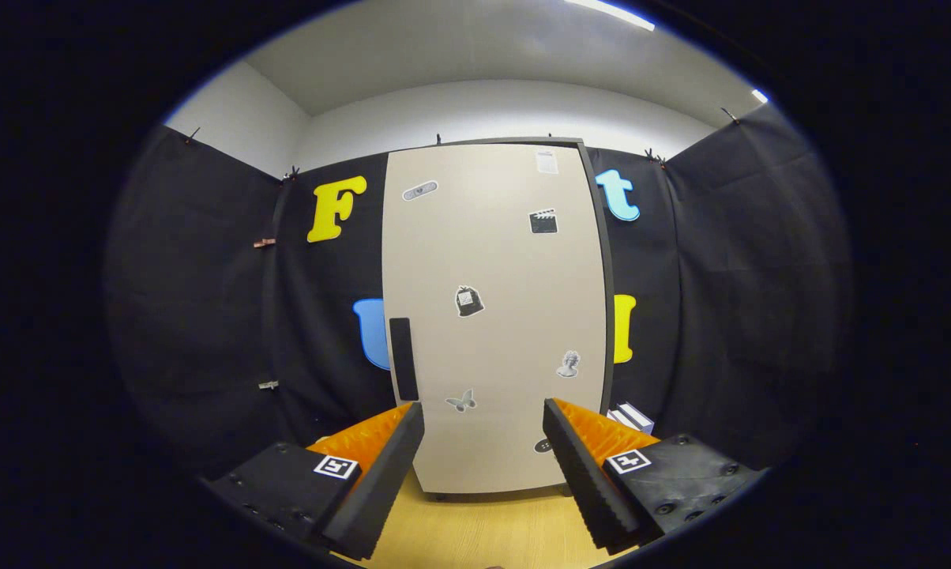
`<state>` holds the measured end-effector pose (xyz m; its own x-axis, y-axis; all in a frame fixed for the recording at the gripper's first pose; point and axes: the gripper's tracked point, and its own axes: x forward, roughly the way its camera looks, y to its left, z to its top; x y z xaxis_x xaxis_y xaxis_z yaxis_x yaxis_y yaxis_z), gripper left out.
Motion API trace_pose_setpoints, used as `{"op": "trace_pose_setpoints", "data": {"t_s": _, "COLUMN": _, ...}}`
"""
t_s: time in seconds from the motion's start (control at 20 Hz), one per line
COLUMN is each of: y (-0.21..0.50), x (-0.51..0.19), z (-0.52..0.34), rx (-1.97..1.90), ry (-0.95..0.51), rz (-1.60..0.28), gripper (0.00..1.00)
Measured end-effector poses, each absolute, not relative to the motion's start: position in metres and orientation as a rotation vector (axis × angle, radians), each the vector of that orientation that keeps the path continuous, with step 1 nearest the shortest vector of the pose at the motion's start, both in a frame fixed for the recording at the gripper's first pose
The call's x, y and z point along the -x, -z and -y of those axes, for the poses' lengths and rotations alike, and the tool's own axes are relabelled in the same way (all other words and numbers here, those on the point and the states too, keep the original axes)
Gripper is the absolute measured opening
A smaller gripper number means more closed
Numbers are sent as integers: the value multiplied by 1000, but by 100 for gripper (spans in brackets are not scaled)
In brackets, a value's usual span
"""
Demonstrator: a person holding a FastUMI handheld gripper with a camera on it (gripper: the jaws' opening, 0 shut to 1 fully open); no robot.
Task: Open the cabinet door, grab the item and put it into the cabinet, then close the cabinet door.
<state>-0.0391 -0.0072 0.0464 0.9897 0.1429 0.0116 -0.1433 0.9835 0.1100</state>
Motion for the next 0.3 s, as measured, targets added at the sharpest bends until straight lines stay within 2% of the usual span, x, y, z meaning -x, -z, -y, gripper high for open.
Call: {"op": "trace_pose_setpoints", "data": {"t_s": 0.3, "y": -37, "x": 29, "z": 0, "rx": -115, "ry": -159, "rz": -11, "gripper": 98}}
